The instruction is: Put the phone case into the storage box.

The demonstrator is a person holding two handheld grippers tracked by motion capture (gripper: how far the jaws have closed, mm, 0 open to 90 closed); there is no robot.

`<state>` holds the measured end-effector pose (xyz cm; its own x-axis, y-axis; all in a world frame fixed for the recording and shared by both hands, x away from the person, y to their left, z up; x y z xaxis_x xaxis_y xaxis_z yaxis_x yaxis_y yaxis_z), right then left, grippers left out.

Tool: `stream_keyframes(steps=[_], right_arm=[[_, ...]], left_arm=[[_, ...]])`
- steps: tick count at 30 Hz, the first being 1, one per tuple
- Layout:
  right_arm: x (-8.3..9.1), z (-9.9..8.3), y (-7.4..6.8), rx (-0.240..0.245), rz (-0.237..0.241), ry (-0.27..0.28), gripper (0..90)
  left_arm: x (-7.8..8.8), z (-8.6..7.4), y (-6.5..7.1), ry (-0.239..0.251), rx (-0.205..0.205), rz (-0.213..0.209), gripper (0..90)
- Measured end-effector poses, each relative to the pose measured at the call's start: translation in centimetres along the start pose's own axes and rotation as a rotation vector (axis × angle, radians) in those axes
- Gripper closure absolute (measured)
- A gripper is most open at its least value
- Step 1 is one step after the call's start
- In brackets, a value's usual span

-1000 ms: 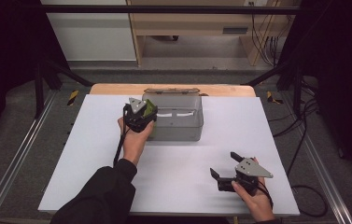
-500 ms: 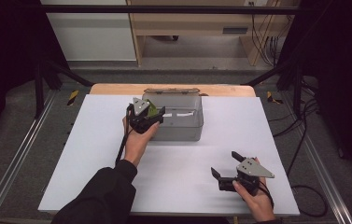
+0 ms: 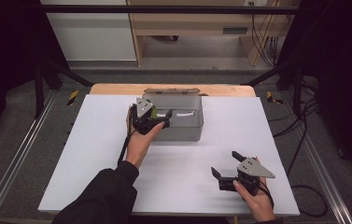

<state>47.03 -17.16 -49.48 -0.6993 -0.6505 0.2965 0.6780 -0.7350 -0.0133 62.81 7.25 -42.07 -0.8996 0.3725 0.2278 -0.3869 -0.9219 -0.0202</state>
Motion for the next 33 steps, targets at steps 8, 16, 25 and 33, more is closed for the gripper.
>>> stream_keyframes(steps=[8,16,25,33], right_arm=[[0.2,0.1,0.0,-0.004,0.004,0.007,4.0],[0.2,0.1,0.0,-0.007,0.004,0.007,4.0],[0.2,0.1,-0.1,-0.004,0.006,0.007,4.0],[0.2,0.1,-0.1,-0.007,0.007,0.007,4.0]], left_arm=[[0.2,0.1,0.9,0.005,0.007,-0.033,2.5],[0.3,0.3,1.5,0.025,0.007,-0.066,2.6],[0.8,0.6,2.0,0.049,0.019,-0.122,2.7],[1.3,0.6,1.8,0.061,0.022,-0.137,2.6]])
Point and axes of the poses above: each handheld gripper's, and its own axes: x roughly backward along the jaws, z roughly out of its top, y roughly to its right, the point moved 8 cm from there along -x, roughly forward along the jaws, and after that the axes turned 8 degrees about z, right-handed, at the moved point
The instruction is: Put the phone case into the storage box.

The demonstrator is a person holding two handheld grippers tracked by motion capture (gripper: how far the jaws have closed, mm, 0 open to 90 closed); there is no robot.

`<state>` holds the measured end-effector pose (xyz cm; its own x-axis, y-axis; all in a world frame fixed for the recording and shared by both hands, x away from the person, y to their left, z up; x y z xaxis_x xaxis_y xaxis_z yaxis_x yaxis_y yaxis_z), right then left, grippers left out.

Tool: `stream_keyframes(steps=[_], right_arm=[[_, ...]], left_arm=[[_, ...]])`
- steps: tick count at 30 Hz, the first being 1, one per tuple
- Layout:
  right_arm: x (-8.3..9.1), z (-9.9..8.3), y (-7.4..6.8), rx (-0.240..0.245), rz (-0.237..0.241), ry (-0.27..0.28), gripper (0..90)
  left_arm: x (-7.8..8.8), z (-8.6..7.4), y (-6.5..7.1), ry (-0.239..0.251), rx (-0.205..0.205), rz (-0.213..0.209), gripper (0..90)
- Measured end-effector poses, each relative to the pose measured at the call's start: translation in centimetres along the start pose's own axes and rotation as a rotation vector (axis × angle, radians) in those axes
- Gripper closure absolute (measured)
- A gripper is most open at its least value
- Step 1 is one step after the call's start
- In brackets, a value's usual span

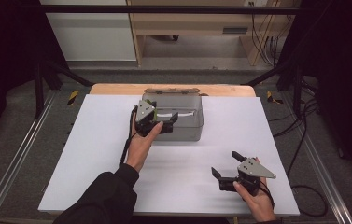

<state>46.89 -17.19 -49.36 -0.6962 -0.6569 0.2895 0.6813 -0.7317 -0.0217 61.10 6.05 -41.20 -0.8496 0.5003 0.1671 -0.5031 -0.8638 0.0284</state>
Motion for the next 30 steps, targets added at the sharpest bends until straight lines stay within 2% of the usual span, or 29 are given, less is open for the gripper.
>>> stream_keyframes(steps=[10,17,23,29,30], right_arm=[[-0.1,0.0,0.0,-0.002,0.002,0.000,4.0],[0.0,0.0,0.0,-0.007,0.002,0.000,4.0],[0.0,0.0,-0.1,-0.006,0.003,0.000,4.0],[0.0,0.1,-0.1,-0.005,0.002,0.002,3.9],[0.0,0.1,0.0,-0.004,0.003,0.002,3.9]], left_arm=[[1.0,0.8,-0.2,0.022,0.003,-0.021,2.2],[2.0,1.6,-1.1,0.037,-0.003,-0.013,2.1],[2.7,2.0,-2.0,0.047,0.014,-0.006,1.8],[3.3,2.3,-2.8,0.048,0.013,0.002,1.7],[3.4,2.3,-2.8,0.050,0.025,-0.001,1.7]])
Point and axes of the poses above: each handheld gripper's, and its own axes: x roughly backward along the jaws, z roughly out of its top, y roughly to its right, the point moved 8 cm from there along -x, roughly forward along the jaws, and after that the axes turned 8 degrees about z, right-handed, at the moved point
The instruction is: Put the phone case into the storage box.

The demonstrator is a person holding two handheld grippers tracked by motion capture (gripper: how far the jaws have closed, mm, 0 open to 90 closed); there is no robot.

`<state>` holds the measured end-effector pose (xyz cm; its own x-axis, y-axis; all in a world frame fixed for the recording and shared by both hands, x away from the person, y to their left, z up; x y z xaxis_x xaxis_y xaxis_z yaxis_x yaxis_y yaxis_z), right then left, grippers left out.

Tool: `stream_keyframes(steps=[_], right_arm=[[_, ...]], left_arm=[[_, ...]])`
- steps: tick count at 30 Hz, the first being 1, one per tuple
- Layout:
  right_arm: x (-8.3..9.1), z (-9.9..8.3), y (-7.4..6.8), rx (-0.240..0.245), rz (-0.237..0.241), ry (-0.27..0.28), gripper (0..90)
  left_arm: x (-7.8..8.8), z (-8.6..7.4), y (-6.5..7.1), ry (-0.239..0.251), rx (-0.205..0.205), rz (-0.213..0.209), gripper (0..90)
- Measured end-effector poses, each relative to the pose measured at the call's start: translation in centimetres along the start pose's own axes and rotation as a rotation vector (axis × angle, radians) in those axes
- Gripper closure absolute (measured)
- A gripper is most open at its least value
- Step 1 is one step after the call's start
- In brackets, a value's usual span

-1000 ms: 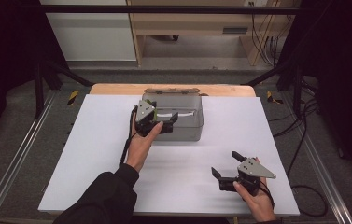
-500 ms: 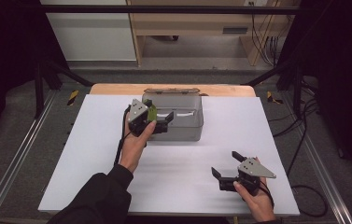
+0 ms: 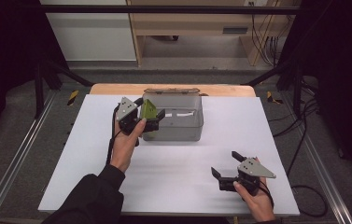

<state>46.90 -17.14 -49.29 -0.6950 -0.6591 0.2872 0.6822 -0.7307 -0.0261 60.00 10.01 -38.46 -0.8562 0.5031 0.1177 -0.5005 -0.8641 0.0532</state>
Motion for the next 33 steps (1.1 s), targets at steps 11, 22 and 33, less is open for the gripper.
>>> stream_keyframes(steps=[11,22,33], right_arm=[[0.1,0.1,0.0,-0.005,0.000,0.004,3.8],[0.0,0.0,-0.1,-0.002,0.002,0.002,3.8],[-0.1,0.0,-0.1,0.000,0.001,0.001,3.8]], left_arm=[[1.2,1.0,-1.9,0.019,0.030,0.023,1.7],[2.7,1.9,-3.9,0.034,0.045,0.054,1.6],[4.1,2.4,-5.5,0.041,0.048,0.070,1.5]])
Point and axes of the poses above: each handheld gripper's, and its own axes: x roughly backward along the jaws, z roughly out of its top, y roughly to its right, the point moved 8 cm from there along -x, roughly forward along the jaws, and after that the axes turned 8 degrees about z, right-handed, at the moved point
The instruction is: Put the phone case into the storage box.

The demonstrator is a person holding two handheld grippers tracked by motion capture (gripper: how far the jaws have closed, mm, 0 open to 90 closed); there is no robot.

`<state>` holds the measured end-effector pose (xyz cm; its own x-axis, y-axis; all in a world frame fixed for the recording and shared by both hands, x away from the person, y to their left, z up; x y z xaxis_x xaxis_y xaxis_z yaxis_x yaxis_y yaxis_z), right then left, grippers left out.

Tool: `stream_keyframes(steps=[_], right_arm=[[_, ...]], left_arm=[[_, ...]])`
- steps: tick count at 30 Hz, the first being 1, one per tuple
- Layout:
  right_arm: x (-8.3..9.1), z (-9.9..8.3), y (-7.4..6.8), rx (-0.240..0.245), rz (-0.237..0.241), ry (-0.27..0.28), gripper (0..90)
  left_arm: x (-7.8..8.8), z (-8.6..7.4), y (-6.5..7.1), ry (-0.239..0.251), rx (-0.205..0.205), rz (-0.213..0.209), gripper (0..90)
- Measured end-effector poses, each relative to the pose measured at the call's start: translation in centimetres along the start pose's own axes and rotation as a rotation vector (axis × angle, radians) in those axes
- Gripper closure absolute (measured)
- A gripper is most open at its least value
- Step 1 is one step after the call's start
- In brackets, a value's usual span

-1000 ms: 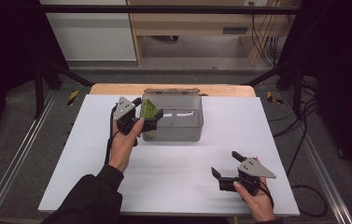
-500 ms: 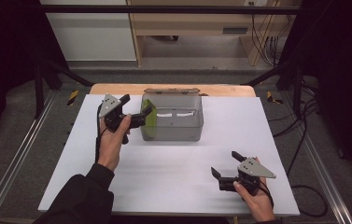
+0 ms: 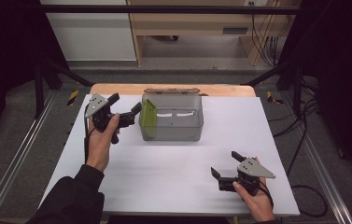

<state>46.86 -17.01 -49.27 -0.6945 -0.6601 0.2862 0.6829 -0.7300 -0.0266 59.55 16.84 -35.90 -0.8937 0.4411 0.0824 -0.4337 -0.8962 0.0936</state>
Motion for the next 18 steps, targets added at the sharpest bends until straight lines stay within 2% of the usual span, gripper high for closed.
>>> stream_keyframes(steps=[11,18], right_arm=[[-0.1,-0.1,0.0,0.003,-0.001,-0.003,3.8],[-0.1,-0.1,-0.1,0.000,0.001,-0.004,3.8]], left_arm=[[1.4,0.8,-2.3,0.025,0.001,0.023,1.3],[2.4,0.7,-3.8,0.006,0.014,0.055,1.3]])
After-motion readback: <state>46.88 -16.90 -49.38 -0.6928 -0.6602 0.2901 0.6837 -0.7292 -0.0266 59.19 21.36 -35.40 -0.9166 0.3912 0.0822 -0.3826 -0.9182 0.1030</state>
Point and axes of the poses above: each handheld gripper's, and its own axes: x roughly backward along the jaws, z roughly out of its top, y roughly to its right, the point moved 8 cm from there along -x, roughly forward along the jaws, and after that the axes turned 8 degrees about z, right-handed, at the moved point
